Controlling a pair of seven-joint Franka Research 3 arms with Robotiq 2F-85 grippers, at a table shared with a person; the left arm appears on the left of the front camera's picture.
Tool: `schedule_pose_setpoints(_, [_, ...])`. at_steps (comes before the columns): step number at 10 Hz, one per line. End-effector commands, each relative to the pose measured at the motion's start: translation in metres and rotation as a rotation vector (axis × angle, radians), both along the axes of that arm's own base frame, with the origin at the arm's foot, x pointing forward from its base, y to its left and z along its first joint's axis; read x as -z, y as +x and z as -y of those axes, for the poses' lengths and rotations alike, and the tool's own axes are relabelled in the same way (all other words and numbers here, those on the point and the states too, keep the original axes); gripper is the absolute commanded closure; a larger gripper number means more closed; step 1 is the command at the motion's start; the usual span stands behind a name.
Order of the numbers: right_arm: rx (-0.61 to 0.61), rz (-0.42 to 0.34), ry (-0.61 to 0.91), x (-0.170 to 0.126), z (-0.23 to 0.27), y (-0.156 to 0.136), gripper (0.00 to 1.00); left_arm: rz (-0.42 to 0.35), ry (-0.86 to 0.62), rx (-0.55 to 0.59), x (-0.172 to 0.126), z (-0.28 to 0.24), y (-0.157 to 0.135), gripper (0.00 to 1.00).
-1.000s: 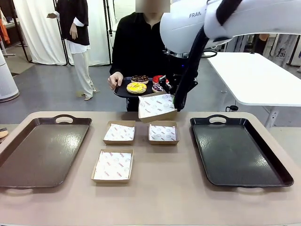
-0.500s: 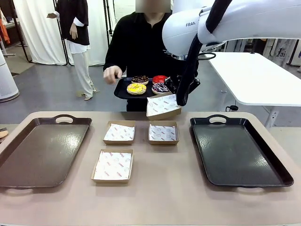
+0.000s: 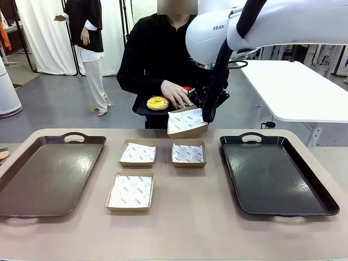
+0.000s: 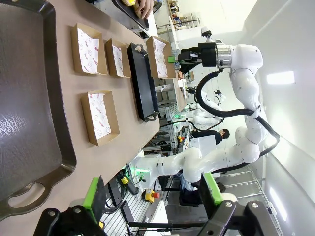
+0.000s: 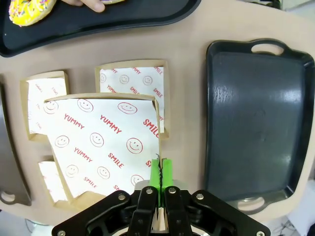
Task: Individually package the donuts and arrange them on the tray.
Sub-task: Place the picked Paper togo box on the Handle tray while simultaneously picking up another Paper togo box from the table with the other hand.
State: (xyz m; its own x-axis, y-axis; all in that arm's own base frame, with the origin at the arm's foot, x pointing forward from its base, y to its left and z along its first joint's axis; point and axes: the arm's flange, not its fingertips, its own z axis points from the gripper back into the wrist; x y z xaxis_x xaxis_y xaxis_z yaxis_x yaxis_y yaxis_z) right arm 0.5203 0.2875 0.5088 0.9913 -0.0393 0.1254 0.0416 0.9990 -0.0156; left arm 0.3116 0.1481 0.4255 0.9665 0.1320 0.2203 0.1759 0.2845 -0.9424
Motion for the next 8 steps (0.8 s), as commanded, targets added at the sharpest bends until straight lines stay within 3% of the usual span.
schedule_pose_setpoints(1, [0.01, 0.012, 0.007, -0.0012, 0.0011, 0.0006, 1.0, 0.016, -0.01, 0.004, -0.0012, -0.0021, -0.0009, 0.0])
schedule_pose_setpoints(8, [0.01, 0.012, 0.007, -0.0012, 0.0011, 0.0006, 1.0, 0.016, -0.01, 0.004, -0.0012, -0.0021, -0.0009, 0.0])
